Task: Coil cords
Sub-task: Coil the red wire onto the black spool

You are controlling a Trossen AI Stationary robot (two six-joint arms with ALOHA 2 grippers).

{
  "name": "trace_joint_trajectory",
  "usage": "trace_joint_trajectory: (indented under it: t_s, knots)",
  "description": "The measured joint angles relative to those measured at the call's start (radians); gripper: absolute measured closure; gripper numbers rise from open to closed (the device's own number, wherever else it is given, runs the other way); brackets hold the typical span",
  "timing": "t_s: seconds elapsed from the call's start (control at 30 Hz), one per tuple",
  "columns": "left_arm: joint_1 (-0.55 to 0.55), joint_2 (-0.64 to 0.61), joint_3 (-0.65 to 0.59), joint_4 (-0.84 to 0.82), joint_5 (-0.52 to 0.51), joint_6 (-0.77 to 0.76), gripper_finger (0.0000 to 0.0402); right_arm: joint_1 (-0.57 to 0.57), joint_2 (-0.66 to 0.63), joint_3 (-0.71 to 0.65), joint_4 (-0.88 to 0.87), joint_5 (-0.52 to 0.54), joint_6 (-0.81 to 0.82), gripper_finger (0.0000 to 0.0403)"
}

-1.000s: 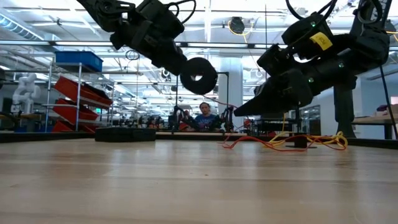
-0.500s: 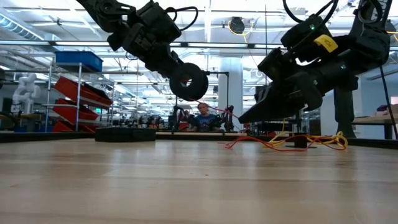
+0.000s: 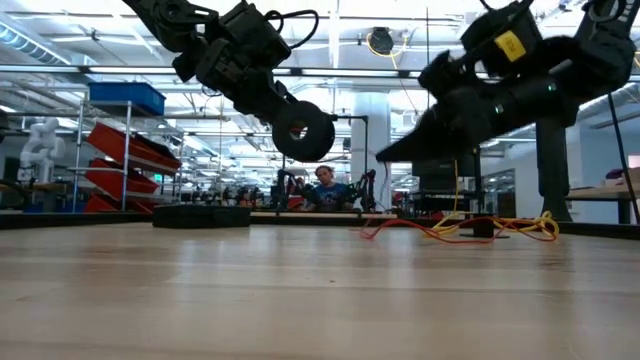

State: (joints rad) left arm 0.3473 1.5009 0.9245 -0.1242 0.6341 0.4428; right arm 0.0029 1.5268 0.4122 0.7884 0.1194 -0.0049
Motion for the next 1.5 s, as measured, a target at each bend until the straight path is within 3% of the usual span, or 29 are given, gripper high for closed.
trace_joint_trajectory:
  t_s: [0.3, 0.47, 0.63, 0.8, 0.97, 1.17, 1.37, 1.5]
  knots:
    - [-0.042, 0.003, 0.000, 0.037, -0.190, 0.067, 0.0402, 0.000, -0.103, 0.047, -0.005, 0.016, -0.010, 0.0403]
    - [-0.099, 0.030, 0.000, 0.200, -0.456, 0.064, 0.0402, 0.001, -0.104, 0.138, -0.059, 0.026, -0.027, 0.0403]
    - [-0.142, 0.067, 0.000, 0.385, -0.695, 0.064, 0.0402, 0.026, -0.104, 0.215, -0.141, 0.126, -0.067, 0.0403]
    - [-0.151, 0.089, 0.000, 0.523, -0.839, 0.053, 0.0402, 0.052, -0.104, 0.247, -0.182, 0.233, -0.076, 0.0402]
    - [-0.155, 0.116, 0.000, 0.682, -0.855, -0.017, 0.0402, 0.065, -0.104, 0.247, -0.157, 0.373, -0.103, 0.0402]
    - [-0.165, 0.157, 0.000, 0.837, -0.861, -0.109, 0.0402, 0.065, -0.056, 0.247, -0.050, 0.424, -0.166, 0.0402]
    - [-0.166, 0.162, 0.000, 0.888, -0.875, -0.150, 0.0402, 0.081, -0.001, 0.247, -0.013, 0.586, -0.268, 0.0402]
    - [-0.150, 0.154, 0.000, 0.896, -0.875, -0.152, 0.0402, 0.102, 0.001, 0.247, -0.006, 0.590, -0.317, 0.0403]
